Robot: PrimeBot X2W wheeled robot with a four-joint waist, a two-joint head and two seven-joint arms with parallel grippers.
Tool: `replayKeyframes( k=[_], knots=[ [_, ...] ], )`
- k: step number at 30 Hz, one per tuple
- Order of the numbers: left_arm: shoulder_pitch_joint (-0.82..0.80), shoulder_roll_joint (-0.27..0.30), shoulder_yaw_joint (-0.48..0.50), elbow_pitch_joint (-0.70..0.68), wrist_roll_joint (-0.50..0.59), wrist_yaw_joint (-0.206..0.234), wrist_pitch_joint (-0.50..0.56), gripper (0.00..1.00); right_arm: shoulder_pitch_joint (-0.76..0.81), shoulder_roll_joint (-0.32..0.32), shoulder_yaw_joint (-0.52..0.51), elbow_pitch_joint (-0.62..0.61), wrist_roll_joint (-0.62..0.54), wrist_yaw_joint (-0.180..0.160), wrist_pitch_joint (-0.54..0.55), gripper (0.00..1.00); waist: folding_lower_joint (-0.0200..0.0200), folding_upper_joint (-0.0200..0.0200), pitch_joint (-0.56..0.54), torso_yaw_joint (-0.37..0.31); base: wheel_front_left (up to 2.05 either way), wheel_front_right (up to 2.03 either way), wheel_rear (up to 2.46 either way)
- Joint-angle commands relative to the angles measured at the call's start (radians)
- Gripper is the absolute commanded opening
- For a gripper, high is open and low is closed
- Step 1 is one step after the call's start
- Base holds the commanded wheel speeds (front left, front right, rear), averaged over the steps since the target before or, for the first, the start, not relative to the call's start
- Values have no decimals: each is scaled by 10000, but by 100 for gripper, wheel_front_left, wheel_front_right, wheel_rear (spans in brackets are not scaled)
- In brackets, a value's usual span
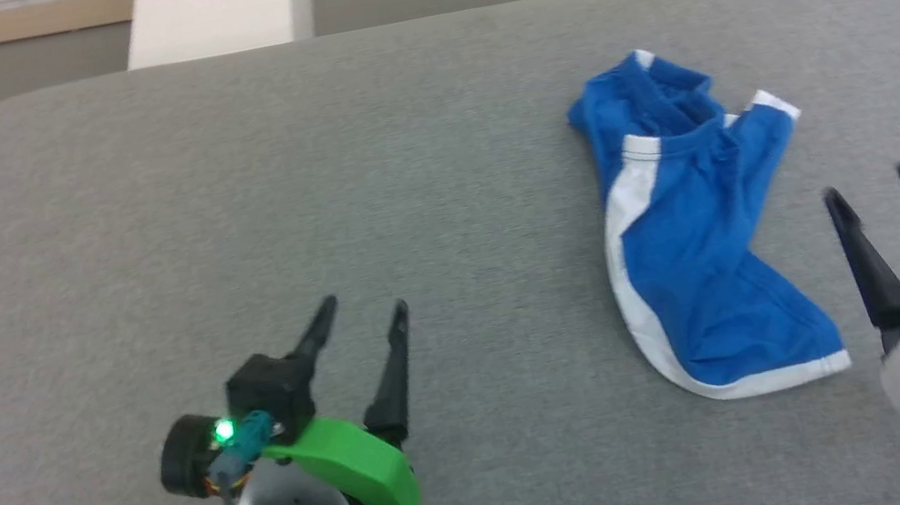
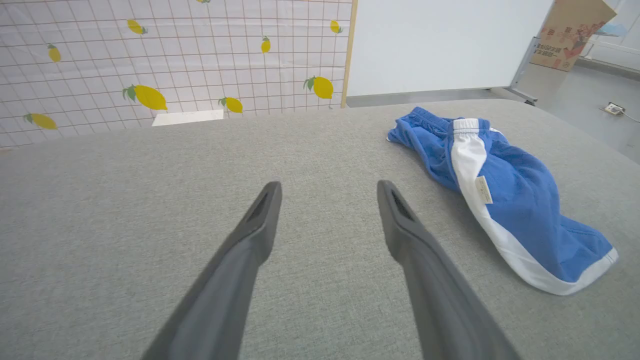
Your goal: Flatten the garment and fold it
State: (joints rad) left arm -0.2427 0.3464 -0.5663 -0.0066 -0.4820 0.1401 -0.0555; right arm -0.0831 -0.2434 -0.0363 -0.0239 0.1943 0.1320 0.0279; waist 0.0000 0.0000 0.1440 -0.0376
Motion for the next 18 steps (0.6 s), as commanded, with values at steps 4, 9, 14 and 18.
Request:
replayKeyframes(
  k=[4,9,14,18],
  knots=[
    [-409,104,-365,133,-79,-222,845,100,732,1080,-983,-135,-1048,-13,-452,100,0,0,134,-504,0,0,0],
    [-1369,109,-811,123,-69,-655,2103,100,1002,1676,-1586,-343,-1859,-13,-610,100,0,0,685,-933,0,0,0],
    [-3006,-156,-1127,290,-245,-1246,3620,100,1016,1845,-1696,-447,-2111,-13,-749,100,0,0,1365,-1402,0,0,0],
    [-4410,-563,-1285,869,-782,-1726,5175,100,970,1906,-1646,-419,-2153,-13,-911,100,0,0,1834,-1844,0,0,0]
  ],
)
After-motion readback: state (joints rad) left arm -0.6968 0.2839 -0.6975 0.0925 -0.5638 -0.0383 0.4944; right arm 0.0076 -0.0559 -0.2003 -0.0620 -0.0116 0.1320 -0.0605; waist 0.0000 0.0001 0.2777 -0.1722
